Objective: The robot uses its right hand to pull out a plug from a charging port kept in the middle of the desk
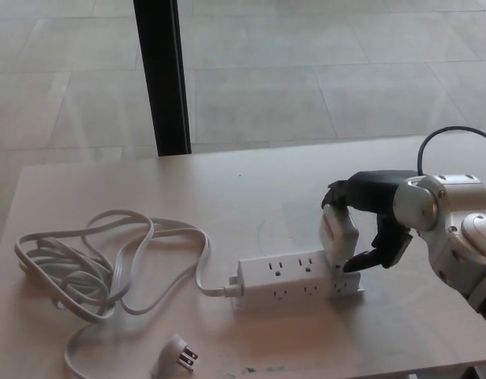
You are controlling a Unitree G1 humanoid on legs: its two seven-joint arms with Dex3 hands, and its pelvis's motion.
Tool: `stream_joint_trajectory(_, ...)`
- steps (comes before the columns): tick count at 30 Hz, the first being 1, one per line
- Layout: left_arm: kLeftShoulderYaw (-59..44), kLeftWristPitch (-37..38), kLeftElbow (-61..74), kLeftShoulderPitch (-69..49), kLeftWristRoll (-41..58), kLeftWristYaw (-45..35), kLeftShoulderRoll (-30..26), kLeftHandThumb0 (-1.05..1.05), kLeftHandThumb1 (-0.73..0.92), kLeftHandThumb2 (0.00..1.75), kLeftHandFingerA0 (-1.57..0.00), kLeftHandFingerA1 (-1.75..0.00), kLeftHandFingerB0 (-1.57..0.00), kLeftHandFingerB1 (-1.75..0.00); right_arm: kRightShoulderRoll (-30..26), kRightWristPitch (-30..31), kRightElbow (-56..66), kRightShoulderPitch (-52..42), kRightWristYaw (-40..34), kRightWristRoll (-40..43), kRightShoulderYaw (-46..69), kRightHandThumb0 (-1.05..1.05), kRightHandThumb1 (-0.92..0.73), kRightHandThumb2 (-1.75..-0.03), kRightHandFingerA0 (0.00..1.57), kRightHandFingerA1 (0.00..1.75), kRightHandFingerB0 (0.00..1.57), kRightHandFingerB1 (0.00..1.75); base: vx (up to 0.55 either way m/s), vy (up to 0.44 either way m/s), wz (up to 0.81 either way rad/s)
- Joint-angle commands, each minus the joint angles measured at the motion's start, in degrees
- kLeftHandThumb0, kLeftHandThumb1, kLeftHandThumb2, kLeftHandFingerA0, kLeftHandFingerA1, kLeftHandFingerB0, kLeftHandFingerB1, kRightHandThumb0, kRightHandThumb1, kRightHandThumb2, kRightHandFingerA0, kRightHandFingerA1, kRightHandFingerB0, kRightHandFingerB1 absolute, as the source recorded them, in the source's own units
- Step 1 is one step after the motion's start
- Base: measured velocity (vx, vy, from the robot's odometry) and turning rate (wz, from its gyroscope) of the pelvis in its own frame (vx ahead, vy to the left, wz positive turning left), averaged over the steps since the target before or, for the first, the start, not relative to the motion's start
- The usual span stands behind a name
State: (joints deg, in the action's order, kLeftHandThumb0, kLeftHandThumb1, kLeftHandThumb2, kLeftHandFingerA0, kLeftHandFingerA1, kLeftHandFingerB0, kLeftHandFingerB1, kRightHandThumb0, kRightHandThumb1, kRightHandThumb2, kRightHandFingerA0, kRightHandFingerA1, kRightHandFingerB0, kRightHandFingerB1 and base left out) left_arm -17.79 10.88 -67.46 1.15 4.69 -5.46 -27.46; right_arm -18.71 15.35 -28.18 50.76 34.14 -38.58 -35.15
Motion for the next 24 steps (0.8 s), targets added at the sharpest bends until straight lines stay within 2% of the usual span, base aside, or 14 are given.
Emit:
stream_joint_trajectory(1, 0.05, 0.60, 0.06, -0.16, -0.02, -0.11, -1.20, -0.67, 0.79, 0.64, -0.73, -0.57, -0.66, -0.49, 0.71, -2.24, -1.66, 0.62, -1.62, -1.36, -0.61, -0.78, -0.43, -0.81, 0.82, 1.32, 0.15, 0.42, 0.00, 0.000, 0.00)
stream_joint_trajectory(2, 0.08, 0.52, 0.21, -0.22, -0.02, -0.06, -1.17, -0.67, 0.79, 0.64, -0.74, -0.59, -0.66, -0.49, 0.85, -2.53, -2.16, 0.86, -2.09, -1.63, -0.71, -0.76, -0.54, -0.60, 0.73, 1.46, 0.22, 0.33, 0.00, 0.000, 0.00)
stream_joint_trajectory(4, 0.00, 0.47, 0.57, -0.32, 0.16, -0.18, -1.04, -0.68, 0.79, 0.64, -0.74, -0.60, -0.65, -0.50, 0.79, -2.99, -2.64, 1.06, -2.80, -2.01, -0.77, -0.76, -0.54, -0.57, 0.75, 1.50, 0.25, 0.33, 0.00, 0.000, 0.00)
stream_joint_trajectory(9, 0.52, -0.60, 1.02, 0.14, -0.18, 0.47, -1.17, -0.67, 0.80, 0.64, -0.76, -0.63, -0.67, -0.53, 1.23, -3.24, -4.82, 2.51, -3.35, -2.28, -0.42, -0.73, -0.52, -0.60, 0.66, 1.56, 0.30, 0.36, 0.00, 0.000, 0.00)
stream_joint_trajectory(10, 0.41, -0.38, 0.97, 0.12, -0.02, 0.29, -1.12, -0.66, 0.80, 0.64, -0.74, -0.61, -0.66, -0.52, 1.04, -3.26, -4.67, 2.71, -3.11, -2.53, -0.45, -0.72, -0.43, -0.87, 0.73, 1.24, 0.23, 0.47, 0.00, 0.000, 0.00)
stream_joint_trajectory(11, 0.38, -0.29, 1.03, 0.07, 0.03, 0.20, -1.10, -0.66, 0.80, 0.64, -0.74, -0.61, -0.66, -0.52, 0.98, -3.31, -4.62, 2.77, -3.03, -2.62, -0.42, -0.72, -0.43, -0.87, 0.73, 1.24, 0.23, 0.47, 0.00, 0.000, 0.00)
stream_joint_trajectory(12, 0.34, -0.28, 0.89, 0.11, 0.10, 0.03, -1.13, -0.66, 0.80, 0.64, -0.73, -0.59, -0.65, -0.51, 0.83, -3.28, -4.34, 2.77, -2.75, -2.64, -0.36, -0.72, -0.51, -0.61, 0.63, 1.35, 0.35, 0.40, 0.00, 0.000, 0.00)
stream_joint_trajectory(14, 0.40, -0.52, 0.65, 0.28, -0.02, 0.34, -1.14, -0.66, 0.80, 0.64, -0.74, -0.59, -0.66, -0.51, 0.49, -2.66, -3.30, 2.68, -2.03, -2.91, -0.28, -0.69, -0.52, -0.60, 0.65, 1.39, 0.41, 0.43, 0.00, 0.000, 0.00)
stream_joint_trajectory(17, 0.17, -0.08, 0.79, -0.14, 0.24, 0.02, -1.10, -0.66, 0.81, 0.64, -0.74, -0.60, -0.67, -0.53, 0.04, -3.25, -2.87, 2.16, -2.59, -3.23, -0.27, -0.61, -0.57, -0.58, 0.66, 1.14, 0.53, 0.44, 0.00, 0.000, 0.00)
stream_joint_trajectory(18, 0.15, -0.07, 0.75, -0.21, 0.26, 0.00, -1.10, -0.66, 0.81, 0.64, -0.74, -0.60, -0.67, -0.53, 0.01, -3.36, -2.77, 2.03, -2.67, -3.23, -0.23, -0.61, -0.57, -0.58, 0.66, 1.14, 0.53, 0.44, 0.00, 0.000, 0.00)
stream_joint_trajectory(19, 0.06, 0.07, 0.68, -0.24, 0.36, -0.26, -1.16, -0.66, 0.80, 0.64, -0.73, -0.58, -0.66, -0.51, 0.06, -3.46, -2.57, 1.75, -3.07, -2.83, 0.24, -0.35, -0.54, -0.59, 0.72, 1.38, 0.64, 0.46, 0.00, 0.000, 0.00)
stream_joint_trajectory(20, -0.07, 0.29, 0.56, -0.29, 0.51, -0.64, -1.25, -0.66, 0.80, 0.64, -0.73, -0.58, -0.66, -0.51, 0.13, -3.60, -2.30, 1.34, -3.66, -2.24, 0.94, -0.35, -0.54, -0.59, 0.72, 1.38, 0.64, 0.46, 0.00, 0.000, 0.00)
stream_joint_trajectory(21, 0.02, 0.23, 0.16, -0.04, 0.37, -0.49, -1.28, -0.66, 0.81, 0.64, -0.73, -0.57, -0.65, -0.49, -0.05, -4.32, -2.12, 1.05, -4.31, -2.20, 1.15, -0.32, -0.57, -0.57, 0.76, 1.45, 0.68, 0.48, 0.00, 0.000, 0.00)
stream_joint_trajectory(24, -0.06, -0.34, 0.28, 0.03, 0.54, -0.79, -1.29, -0.66, 0.82, 0.65, -0.71, -0.55, -0.64, -0.48, -0.07, -5.18, -1.42, -0.03, -5.91, -2.53, 1.51, -0.40, -0.62, -0.58, 0.77, 1.50, 0.76, 0.52, 0.00, 0.000, 0.00)
